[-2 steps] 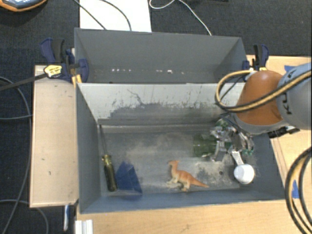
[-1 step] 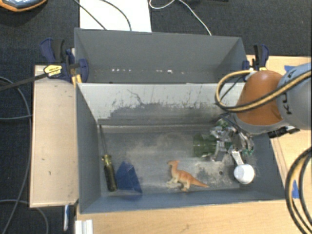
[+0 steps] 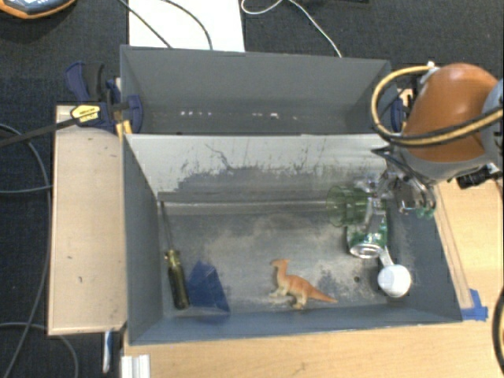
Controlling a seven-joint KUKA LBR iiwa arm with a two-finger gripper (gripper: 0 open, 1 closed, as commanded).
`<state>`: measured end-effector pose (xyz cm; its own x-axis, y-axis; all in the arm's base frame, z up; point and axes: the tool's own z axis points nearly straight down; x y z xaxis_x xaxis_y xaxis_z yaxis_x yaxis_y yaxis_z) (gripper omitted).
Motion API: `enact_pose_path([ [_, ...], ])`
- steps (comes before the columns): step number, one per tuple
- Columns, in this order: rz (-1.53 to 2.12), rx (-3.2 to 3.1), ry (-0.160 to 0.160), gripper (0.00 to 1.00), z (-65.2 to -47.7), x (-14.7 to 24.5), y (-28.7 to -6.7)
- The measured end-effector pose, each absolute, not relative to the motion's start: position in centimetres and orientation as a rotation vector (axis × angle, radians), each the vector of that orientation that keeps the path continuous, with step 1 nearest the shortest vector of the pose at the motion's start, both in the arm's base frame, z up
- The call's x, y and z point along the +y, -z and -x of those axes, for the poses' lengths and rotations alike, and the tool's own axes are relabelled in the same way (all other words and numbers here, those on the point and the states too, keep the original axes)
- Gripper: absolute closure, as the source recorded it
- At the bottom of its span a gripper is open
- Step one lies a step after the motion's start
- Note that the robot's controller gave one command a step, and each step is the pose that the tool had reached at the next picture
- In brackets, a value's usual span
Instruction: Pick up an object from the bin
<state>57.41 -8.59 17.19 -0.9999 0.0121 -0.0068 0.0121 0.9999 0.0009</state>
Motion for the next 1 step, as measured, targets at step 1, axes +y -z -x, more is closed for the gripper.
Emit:
enact_pose_path([
  [1, -0.172, 3.124, -0.006, 1.0, -57.63, -10.93, -9.22],
])
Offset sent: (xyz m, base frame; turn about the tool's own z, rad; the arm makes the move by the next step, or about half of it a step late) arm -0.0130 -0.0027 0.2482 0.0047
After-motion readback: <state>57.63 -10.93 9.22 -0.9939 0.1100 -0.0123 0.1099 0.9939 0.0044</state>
